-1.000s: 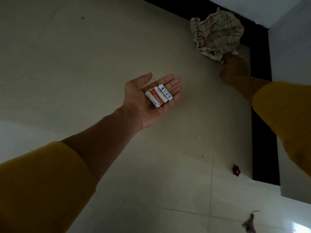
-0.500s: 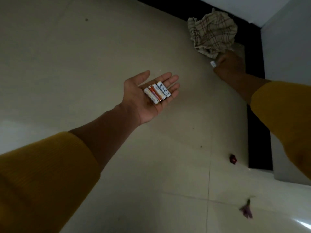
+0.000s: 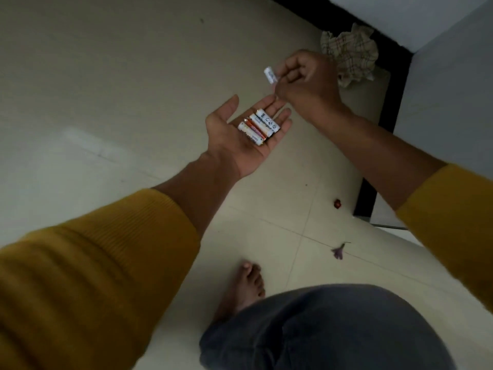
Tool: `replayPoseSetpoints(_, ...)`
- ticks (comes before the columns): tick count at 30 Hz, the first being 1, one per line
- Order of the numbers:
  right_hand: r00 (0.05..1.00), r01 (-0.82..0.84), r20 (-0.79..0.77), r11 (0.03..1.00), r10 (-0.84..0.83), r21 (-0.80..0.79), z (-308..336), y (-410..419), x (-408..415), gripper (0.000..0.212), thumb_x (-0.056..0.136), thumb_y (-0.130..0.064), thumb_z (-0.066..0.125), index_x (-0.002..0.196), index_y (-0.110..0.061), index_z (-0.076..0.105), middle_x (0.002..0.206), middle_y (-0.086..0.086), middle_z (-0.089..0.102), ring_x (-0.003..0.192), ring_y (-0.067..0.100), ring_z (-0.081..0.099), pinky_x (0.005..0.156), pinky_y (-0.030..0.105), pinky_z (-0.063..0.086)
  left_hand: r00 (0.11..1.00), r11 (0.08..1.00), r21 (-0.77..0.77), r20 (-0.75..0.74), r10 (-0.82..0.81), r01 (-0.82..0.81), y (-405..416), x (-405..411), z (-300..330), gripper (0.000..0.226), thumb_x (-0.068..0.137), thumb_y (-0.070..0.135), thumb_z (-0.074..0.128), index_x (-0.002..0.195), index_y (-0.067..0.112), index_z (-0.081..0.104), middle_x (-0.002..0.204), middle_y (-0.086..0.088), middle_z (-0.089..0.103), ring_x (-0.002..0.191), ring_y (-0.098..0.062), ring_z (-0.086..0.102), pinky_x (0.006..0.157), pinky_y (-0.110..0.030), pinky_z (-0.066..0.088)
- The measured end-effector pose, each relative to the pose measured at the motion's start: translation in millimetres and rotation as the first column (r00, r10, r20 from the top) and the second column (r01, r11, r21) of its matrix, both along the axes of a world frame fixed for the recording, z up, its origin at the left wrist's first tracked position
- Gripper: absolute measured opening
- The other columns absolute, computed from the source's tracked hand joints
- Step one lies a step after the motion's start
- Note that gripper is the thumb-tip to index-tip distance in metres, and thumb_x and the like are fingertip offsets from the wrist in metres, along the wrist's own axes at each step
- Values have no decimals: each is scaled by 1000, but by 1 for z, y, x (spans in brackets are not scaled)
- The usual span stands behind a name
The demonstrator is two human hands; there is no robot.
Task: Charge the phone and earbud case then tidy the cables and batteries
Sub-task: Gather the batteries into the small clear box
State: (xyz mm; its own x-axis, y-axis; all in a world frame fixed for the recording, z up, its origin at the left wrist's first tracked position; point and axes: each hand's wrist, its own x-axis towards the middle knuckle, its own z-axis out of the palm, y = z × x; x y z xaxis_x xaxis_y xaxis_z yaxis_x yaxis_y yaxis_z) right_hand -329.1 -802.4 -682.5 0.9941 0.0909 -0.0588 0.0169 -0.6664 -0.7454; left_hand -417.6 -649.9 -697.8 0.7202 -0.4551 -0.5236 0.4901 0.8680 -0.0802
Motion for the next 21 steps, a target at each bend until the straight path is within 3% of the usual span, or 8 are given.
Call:
replayPoseSetpoints(3, 997, -80, 10, 997, 79, 10, 68, 30, -30, 19, 70, -16, 72, 84, -28, 71, 75, -8, 72, 69, 6, 69, 69, 33, 60, 999, 998, -49, 1, 32, -32, 21, -21, 54, 69, 104, 46, 41, 152, -3, 49, 152, -24, 55, 146, -38, 49, 127, -51, 29)
replayPoseSetpoints(9, 977, -210, 28, 977, 209, 33, 209, 86, -86, 18, 75, -15, 74, 93, -17, 72, 80, -10, 68, 73, 5, 64, 71, 34, 59, 989, 991, 21, -62, 135, -134, 61, -53, 179, 66, 102, 44, 46, 151, 0, 53, 150, -20, 59, 136, -35, 59, 118, -47, 43)
replayPoseSetpoints(13, 963, -269, 30, 963, 268, 31, 297, 125, -125, 19, 75, -14, 76, 93, -17, 73, 82, -9, 71, 75, 10, 68, 72, 38, 59, 988, 982, 131, -63, 143, -134, 88, -74, 268, 63, 105, 46, 40, 111, -5, 76, 112, -20, 76, 99, -32, 76, 99, -38, 53)
replayPoseSetpoints(16, 954, -294, 50, 956, 294, -23, 368, 146, -147, 19, 73, -18, 75, 91, -22, 71, 83, -10, 71, 76, 10, 67, 72, 38, 57, 985, 973, 181, -71, 160, -145, 105, -90, 338, 63, 105, 47, 41, 101, -5, 77, 106, -20, 76, 94, -33, 77, 94, -41, 54)
replayPoseSetpoints(18, 953, -296, 55, 955, 296, -12, 415, 157, -161, 17, 75, -18, 76, 91, -21, 71, 85, -10, 71, 78, 10, 66, 72, 38, 55, 981, 969, 183, -65, 181, -166, 118, -102, 387, 65, 105, 49, 41, 111, -5, 75, 119, -22, 74, 102, -35, 76, 96, -44, 56)
replayPoseSetpoints(21, 947, -310, 81, 951, 310, -13, 483, 170, -183, 17, 78, -15, 81, 92, -18, 71, 87, -8, 71, 78, 10, 65, 71, 29, 53, 979, 955, 223, -9, 202, -195, 136, -115, 460, 69, 106, 51, 36, 147, 0, 56, 145, -18, 63, 129, -34, 66, 112, -46, 49)
